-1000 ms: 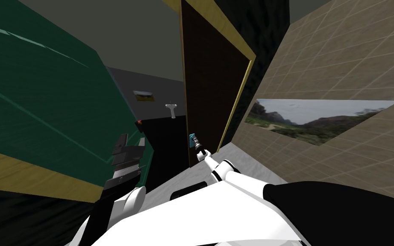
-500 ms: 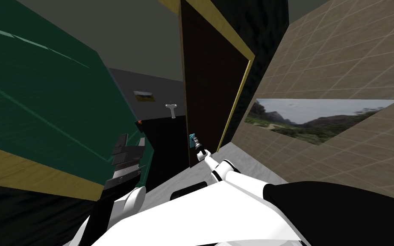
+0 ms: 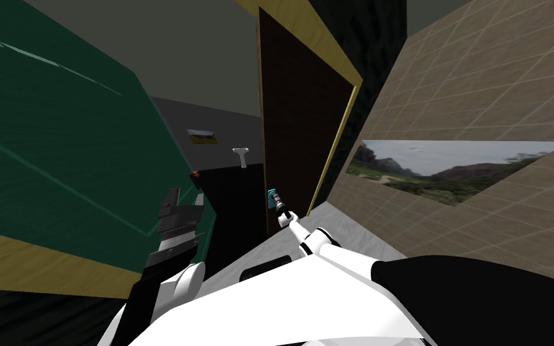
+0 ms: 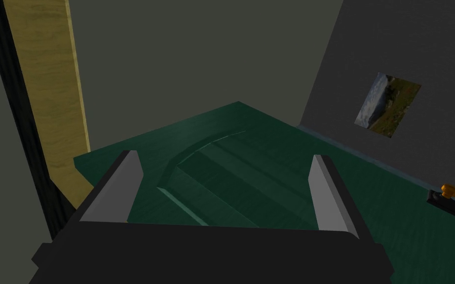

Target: Push the door open

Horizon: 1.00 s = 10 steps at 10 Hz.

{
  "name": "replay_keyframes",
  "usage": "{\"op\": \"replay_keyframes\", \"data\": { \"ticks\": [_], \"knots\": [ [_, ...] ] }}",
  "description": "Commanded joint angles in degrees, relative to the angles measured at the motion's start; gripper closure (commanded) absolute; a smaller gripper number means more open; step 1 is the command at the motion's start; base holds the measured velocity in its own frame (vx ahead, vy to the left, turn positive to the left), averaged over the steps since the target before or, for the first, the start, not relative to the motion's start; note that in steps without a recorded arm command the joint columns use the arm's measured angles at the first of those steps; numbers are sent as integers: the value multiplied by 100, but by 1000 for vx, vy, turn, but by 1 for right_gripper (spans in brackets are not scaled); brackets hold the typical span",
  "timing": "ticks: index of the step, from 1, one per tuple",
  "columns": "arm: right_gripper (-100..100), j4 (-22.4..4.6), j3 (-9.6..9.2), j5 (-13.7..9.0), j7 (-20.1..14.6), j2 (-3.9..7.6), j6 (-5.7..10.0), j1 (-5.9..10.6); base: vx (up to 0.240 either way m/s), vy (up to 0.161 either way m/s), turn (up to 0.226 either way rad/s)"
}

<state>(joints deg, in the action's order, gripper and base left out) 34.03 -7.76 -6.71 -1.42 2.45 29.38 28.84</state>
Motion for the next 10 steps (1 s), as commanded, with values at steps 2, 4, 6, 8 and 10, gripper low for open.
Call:
{"op": "replay_keyframes", "data": {
  "ticks": [2, 4, 6, 8, 10],
  "knots": [
    [100, -343, 80, -39, -15, 55, 222, 277, 95, 42, -1],
    [100, -390, 161, -71, 18, 105, 215, 275, 121, 79, -24],
    [100, -400, 254, -109, 55, 158, 207, 274, 75, 49, -35],
    [100, -411, 355, -150, 97, 210, 199, 271, 142, 123, -64],
    [100, -290, 355, -150, 97, 210, 199, 271, 86, 70, -25]
  ]
}}
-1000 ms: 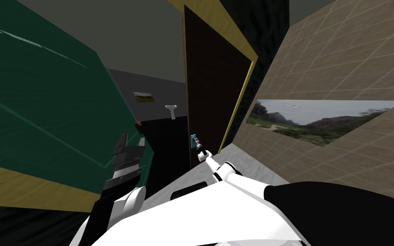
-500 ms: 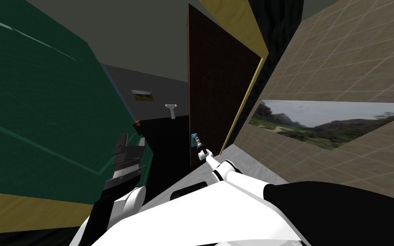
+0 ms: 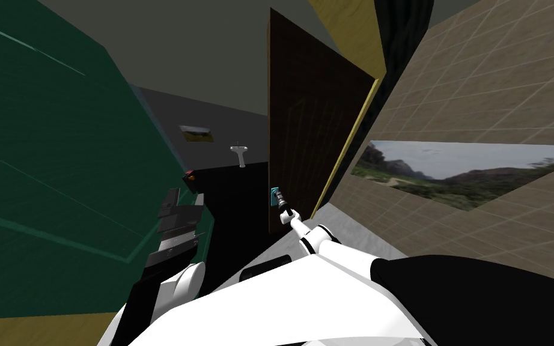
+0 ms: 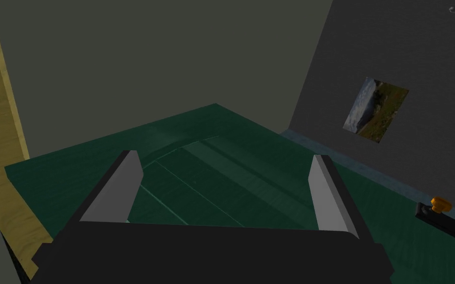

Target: Push the door open

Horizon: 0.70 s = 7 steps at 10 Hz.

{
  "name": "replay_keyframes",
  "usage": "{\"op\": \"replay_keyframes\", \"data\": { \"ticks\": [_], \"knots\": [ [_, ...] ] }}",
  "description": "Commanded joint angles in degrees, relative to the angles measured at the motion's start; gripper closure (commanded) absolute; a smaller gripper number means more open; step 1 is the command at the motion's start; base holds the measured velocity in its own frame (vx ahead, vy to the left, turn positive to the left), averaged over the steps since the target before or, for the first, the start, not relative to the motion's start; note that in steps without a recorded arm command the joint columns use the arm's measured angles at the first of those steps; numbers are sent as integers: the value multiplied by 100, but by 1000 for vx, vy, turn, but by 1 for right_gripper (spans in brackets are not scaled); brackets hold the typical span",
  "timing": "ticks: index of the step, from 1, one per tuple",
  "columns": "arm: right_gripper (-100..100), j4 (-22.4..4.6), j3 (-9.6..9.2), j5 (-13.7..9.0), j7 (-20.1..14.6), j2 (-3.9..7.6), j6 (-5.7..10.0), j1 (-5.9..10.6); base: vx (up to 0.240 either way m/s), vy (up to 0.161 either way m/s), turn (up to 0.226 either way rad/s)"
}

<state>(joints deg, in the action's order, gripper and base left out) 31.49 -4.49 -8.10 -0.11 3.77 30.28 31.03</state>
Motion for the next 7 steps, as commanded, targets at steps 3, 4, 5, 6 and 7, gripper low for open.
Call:
{"op": "replay_keyframes", "data": {
  "ticks": [3, 4, 5, 6, 7],
  "knots": [
    [100, -174, 174, -69, 25, 147, 96, 50, 95, 55, -42],
    [100, -182, 249, -100, 55, 180, 90, 48, 160, 156, -73],
    [100, -190, 326, -130, 86, 212, 83, 47, 167, 190, -95],
    [100, -190, 326, -130, 86, 212, 83, 47, 109, 145, -65],
    [100, -29, 326, -130, 86, 212, 83, 47, 47, 45, -13]
  ]
}}
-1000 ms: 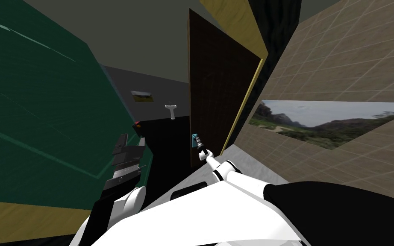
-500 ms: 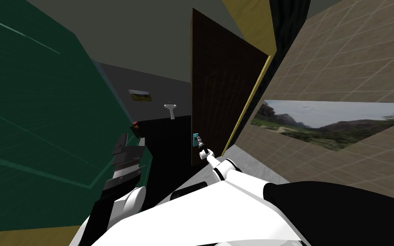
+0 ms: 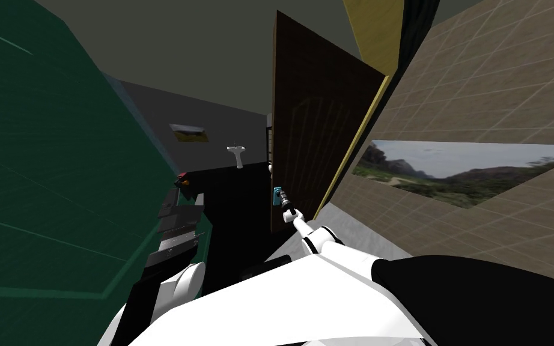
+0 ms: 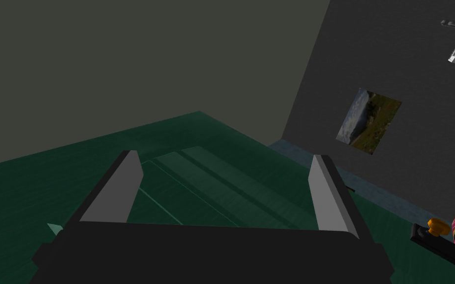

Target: Push the door open

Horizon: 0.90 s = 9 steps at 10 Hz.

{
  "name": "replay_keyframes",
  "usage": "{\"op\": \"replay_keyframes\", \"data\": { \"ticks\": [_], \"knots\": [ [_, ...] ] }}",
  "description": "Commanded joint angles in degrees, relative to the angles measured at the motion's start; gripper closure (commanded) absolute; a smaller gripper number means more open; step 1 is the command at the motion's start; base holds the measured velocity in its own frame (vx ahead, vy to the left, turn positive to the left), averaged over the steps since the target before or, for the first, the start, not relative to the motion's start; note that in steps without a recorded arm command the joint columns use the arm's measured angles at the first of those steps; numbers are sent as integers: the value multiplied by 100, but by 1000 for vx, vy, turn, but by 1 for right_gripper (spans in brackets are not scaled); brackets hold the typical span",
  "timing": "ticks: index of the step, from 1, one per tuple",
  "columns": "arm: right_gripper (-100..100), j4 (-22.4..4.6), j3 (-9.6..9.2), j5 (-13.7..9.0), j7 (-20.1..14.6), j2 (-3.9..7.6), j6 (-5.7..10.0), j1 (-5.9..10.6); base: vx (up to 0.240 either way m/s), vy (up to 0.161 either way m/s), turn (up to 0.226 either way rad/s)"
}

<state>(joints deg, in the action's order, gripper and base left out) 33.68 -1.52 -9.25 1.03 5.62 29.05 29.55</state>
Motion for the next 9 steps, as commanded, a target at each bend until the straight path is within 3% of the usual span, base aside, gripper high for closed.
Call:
{"op": "replay_keyframes", "data": {
  "ticks": [1, 4, 5, 9],
  "knots": [
    [100, -286, 28, -15, -29, 26, 206, 195, 18, -14, 23],
    [100, -424, 180, -77, 33, 86, 193, 192, 67, 57, -59],
    [-100, -489, 125, -57, 5, 39, 208, 234, -97, 48, -55],
    [-100, -476, 90, -44, -11, -4, 174, 253, -181, 1, -3]
  ]
}}
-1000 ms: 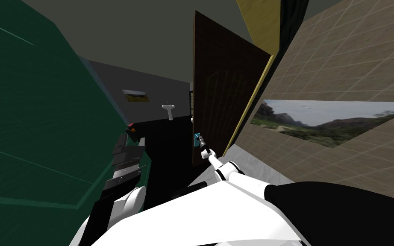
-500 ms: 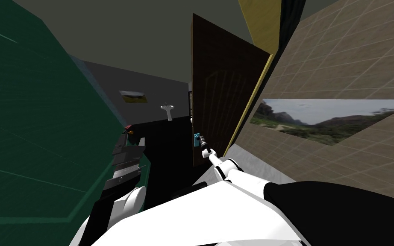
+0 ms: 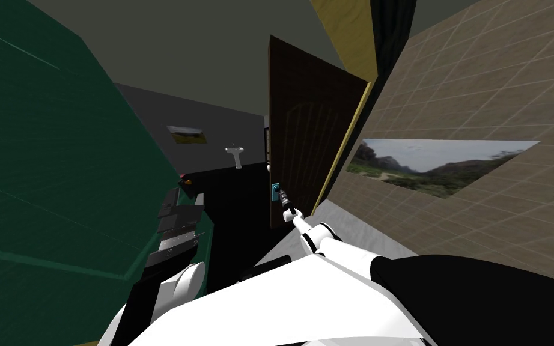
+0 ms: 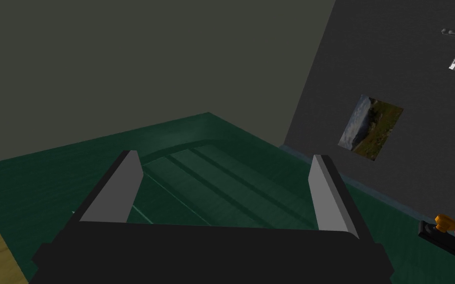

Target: Push the door open

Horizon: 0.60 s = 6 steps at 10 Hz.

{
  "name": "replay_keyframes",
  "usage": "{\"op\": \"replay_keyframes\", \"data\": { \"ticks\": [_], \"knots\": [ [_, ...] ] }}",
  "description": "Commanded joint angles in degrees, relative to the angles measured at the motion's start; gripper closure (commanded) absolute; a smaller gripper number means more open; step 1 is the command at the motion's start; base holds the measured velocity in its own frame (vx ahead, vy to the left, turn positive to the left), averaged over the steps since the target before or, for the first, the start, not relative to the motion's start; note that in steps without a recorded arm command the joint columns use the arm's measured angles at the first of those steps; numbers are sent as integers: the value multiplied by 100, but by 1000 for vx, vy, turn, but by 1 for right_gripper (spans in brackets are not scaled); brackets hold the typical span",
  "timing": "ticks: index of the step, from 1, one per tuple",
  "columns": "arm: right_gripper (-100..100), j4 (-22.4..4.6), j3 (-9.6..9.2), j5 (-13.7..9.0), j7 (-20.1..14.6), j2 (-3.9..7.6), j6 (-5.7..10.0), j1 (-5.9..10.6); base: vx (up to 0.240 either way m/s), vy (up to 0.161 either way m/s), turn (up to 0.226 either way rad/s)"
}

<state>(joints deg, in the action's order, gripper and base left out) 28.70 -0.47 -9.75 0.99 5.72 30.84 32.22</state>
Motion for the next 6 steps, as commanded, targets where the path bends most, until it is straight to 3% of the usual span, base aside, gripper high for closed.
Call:
{"op": "replay_keyframes", "data": {
  "ticks": [1, 4, 5, 6],
  "knots": [
    [-100, 26, -27, 10, -12, -31, -17, -8, -209, 5, -11],
    [-100, 38, -60, 22, -27, -88, -50, 11, -194, 22, -13],
    [-100, 28, -52, 20, -21, -78, -39, 8, -98, 10, -3],
    [-100, 15, -41, 15, -15, -67, -18, 5, 92, 8, 24]
  ]
}}
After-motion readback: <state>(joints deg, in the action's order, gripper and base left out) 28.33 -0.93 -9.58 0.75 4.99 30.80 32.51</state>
